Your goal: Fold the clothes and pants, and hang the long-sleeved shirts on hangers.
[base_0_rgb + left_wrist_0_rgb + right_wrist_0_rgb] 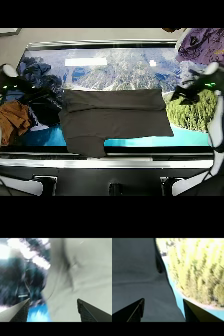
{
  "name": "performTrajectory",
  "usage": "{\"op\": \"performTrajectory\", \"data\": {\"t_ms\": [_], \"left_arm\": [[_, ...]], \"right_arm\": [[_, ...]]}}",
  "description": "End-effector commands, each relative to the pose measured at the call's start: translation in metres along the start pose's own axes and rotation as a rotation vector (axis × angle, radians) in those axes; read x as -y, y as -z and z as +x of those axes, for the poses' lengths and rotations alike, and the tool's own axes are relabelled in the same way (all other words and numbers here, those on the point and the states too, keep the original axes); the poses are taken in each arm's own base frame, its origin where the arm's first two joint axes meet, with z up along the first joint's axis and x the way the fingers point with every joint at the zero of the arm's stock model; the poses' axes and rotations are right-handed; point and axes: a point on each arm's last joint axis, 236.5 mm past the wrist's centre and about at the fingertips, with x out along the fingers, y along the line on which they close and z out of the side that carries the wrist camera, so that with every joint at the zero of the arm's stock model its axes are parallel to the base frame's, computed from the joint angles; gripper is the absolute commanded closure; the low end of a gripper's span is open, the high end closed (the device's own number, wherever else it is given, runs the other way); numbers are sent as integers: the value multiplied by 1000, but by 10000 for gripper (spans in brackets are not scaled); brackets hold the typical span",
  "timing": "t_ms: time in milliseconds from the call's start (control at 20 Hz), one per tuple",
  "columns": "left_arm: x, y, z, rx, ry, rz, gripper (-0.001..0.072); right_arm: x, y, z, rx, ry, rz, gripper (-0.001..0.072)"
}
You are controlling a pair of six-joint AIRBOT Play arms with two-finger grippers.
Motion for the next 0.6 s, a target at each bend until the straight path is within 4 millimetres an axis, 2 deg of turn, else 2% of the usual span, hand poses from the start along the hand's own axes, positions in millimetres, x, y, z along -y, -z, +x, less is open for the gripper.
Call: {"op": "performTrajectory", "data": {"t_ms": [0, 150, 350, 450, 550], "left_arm": [[-24, 62, -12, -7, 26, -105, 41], [-11, 136, 12, -5, 156, -241, 41], [31, 213, 47, -55, 325, -317, 41], [44, 239, 61, -98, 378, -319, 42], [50, 251, 74, -113, 399, -314, 43]], "right_arm": [[20, 27, -32, 69, -194, 108, 154], [40, 72, -14, 55, -231, 223, 156], [27, 109, 10, 8, -244, 236, 164], [21, 115, 13, -13, -253, 226, 164], [15, 116, 12, -15, -265, 218, 165]]}}
